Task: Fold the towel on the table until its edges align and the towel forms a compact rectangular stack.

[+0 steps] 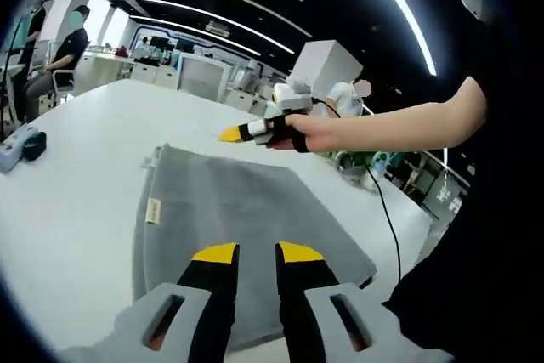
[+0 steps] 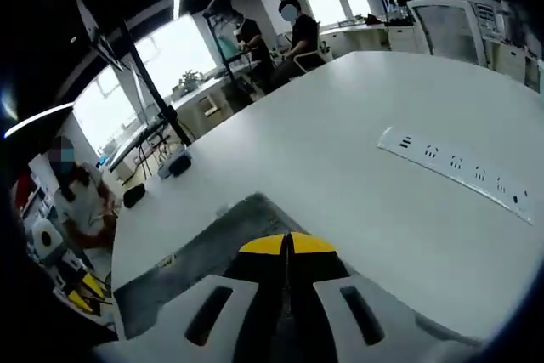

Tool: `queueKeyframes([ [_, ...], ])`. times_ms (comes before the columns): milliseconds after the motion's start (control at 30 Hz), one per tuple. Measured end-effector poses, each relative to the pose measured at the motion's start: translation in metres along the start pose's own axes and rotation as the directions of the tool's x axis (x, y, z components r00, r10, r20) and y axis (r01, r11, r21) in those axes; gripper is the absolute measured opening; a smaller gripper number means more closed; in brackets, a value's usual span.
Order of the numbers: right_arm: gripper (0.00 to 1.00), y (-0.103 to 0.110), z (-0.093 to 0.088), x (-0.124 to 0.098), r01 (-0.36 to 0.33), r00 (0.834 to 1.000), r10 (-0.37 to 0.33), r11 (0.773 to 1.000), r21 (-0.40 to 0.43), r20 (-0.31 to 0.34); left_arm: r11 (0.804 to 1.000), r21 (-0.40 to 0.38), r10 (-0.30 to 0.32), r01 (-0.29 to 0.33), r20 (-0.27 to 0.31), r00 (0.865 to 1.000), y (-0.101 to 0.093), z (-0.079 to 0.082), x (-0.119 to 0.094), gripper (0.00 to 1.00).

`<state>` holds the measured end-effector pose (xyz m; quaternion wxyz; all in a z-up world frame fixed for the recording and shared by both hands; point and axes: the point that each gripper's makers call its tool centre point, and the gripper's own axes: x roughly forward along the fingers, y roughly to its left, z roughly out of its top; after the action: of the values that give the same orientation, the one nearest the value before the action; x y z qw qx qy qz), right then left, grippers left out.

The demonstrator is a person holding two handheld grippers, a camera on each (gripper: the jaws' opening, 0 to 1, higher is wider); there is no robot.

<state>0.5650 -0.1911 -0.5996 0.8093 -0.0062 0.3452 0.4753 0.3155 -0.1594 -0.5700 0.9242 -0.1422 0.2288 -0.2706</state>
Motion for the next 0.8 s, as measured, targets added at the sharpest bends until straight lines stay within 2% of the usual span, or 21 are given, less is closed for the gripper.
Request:
queueKeyframes([
  [100, 0.00, -0.006, -0.011, -0.013, 0.016, 1.000, -0.017, 0.999, -0.051, -0.015, 0.993, 0.047, -0.105, 0.106, -0.029, 0.994, -0.020, 0.002, 0.014, 0.18],
  [167, 0.00, -0.009, -0.022, -0.022, 0.024, 0.999, -0.026, 0.997, -0.068, -0.031, 0.976, 0.071, -0.201, 0.205, -0.068, 0.977, -0.039, -0.001, 0.024, 0.18],
  [233, 0.00, -0.012, -0.030, -0.030, 0.027, 0.999, -0.029, 0.998, -0.064, -0.037, 0.950, 0.106, -0.278, 0.294, -0.139, 0.950, -0.056, -0.008, 0.033, 0.18],
  [267, 0.00, -0.013, -0.035, -0.037, 0.027, 0.999, -0.029, 0.998, -0.063, -0.038, 0.937, 0.132, -0.300, 0.323, -0.169, 0.939, -0.063, -0.010, 0.036, 0.18],
  [333, 0.00, -0.015, -0.040, -0.045, 0.029, 0.999, -0.031, 0.998, -0.063, -0.038, 0.892, 0.233, -0.329, 0.388, -0.254, 0.910, -0.077, -0.019, 0.046, 0.18],
  [400, 0.00, -0.020, -0.049, -0.054, 0.040, 0.998, -0.045, 0.995, -0.086, -0.054, 0.873, 0.236, -0.362, 0.428, -0.276, 0.891, -0.090, -0.023, 0.054, 0.18],
  [467, 0.00, -0.025, -0.057, -0.063, 0.053, 0.996, -0.061, 0.992, -0.111, -0.067, 0.867, 0.214, -0.388, 0.449, -0.274, 0.880, -0.099, -0.023, 0.062, 0.18],
  [500, 0.00, -0.027, -0.060, -0.066, 0.054, 0.996, -0.062, 0.993, -0.109, -0.067, 0.859, 0.207, -0.406, 0.468, -0.281, 0.869, -0.106, -0.024, 0.067, 0.18],
  [600, 0.00, -0.042, -0.073, -0.079, 0.087, 0.991, -0.098, 0.989, -0.121, -0.090, 0.824, 0.244, -0.419, 0.511, -0.344, 0.840, -0.116, -0.034, 0.079, 0.18],
  [633, 0.00, -0.045, -0.077, -0.082, 0.094, 0.989, -0.108, 0.986, -0.134, -0.104, 0.819, 0.249, -0.416, 0.517, -0.361, 0.834, -0.117, -0.037, 0.082, 0.18],
  [667, 0.00, -0.051, -0.084, -0.087, 0.107, 0.983, -0.129, 0.981, -0.159, -0.131, 0.816, 0.221, -0.429, 0.533, -0.386, 0.817, -0.121, -0.041, 0.086, 0.18],
  [700, 0.00, -0.055, -0.087, -0.090, 0.111, 0.979, -0.140, 0.976, -0.185, -0.150, 0.823, 0.192, -0.433, 0.534, -0.396, 0.810, -0.122, -0.043, 0.089, 0.18],
  [733, 0.00, -0.058, -0.090, -0.093, 0.116, 0.975, -0.151, 0.972, -0.206, -0.165, 0.845, 0.128, -0.439, 0.520, -0.392, 0.809, -0.124, -0.043, 0.095, 0.18],
  [767, 0.00, -0.061, -0.093, -0.096, 0.127, 0.969, -0.168, 0.967, -0.220, -0.181, 0.848, 0.105, -0.444, 0.519, -0.391, 0.806, -0.125, -0.043, 0.096, 0.18],
  [800, 0.00, -0.064, -0.095, -0.099, 0.134, 0.966, -0.178, 0.965, -0.225, -0.190, 0.840, 0.070, -0.473, 0.538, -0.391, 0.790, -0.130, -0.043, 0.098, 0.18],
])
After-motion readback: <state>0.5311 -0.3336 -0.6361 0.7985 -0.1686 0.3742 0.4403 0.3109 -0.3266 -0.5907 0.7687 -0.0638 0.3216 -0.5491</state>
